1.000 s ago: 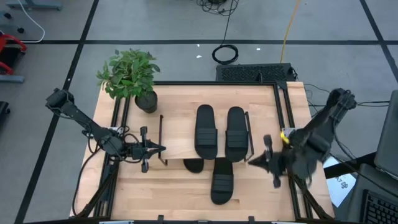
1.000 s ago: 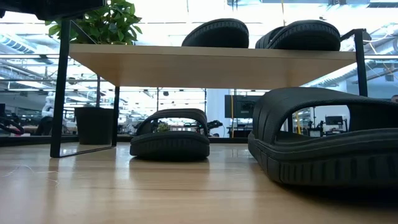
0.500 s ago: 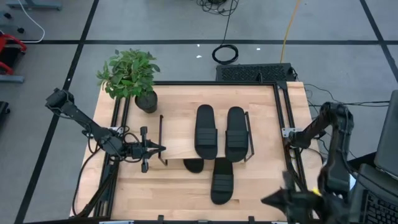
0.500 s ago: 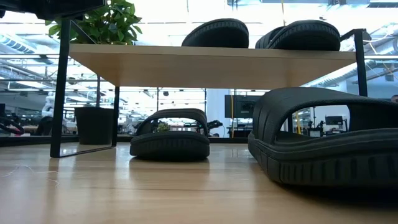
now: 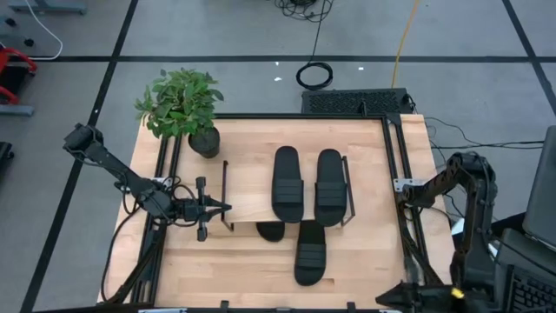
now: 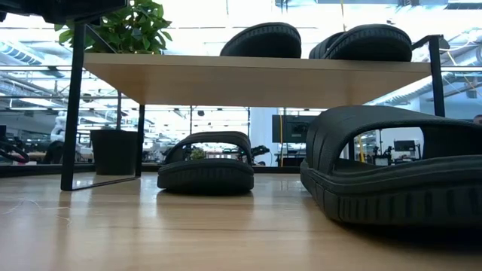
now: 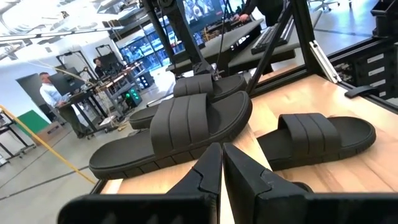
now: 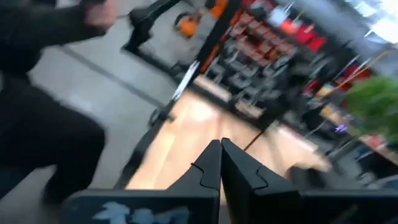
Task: Pick and place slides into the shelf
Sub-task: Put the black slipper under the shelf
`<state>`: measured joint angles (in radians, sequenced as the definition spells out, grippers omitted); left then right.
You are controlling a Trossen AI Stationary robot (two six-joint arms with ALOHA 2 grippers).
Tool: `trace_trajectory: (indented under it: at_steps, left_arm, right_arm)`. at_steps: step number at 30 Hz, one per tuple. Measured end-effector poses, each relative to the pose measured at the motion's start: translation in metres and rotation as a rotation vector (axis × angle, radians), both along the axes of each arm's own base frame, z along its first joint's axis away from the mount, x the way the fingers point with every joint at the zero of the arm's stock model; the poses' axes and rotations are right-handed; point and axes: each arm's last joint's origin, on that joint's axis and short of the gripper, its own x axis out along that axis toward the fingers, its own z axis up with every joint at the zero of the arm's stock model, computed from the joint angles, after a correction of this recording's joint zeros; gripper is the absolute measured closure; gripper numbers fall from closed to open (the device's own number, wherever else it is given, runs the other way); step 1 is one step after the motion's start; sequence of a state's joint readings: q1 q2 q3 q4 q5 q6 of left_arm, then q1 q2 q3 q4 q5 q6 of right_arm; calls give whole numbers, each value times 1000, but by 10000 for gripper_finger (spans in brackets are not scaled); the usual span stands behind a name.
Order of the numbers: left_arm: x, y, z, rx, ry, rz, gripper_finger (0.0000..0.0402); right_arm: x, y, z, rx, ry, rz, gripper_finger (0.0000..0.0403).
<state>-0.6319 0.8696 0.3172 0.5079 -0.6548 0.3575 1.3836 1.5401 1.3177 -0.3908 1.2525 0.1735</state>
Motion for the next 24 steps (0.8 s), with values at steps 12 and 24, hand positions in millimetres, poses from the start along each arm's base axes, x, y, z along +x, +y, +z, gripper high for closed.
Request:
trace_trajectory:
  at_steps: [12, 24]
  left_arm:
    - [0, 0, 0, 0, -4, 0, 380]
    - [0, 0, -1, 6, 8, 1, 380]
  right_arm:
    - [66, -38, -83, 44, 258, -25, 403]
    - [86, -48, -100, 200, 221, 21, 303]
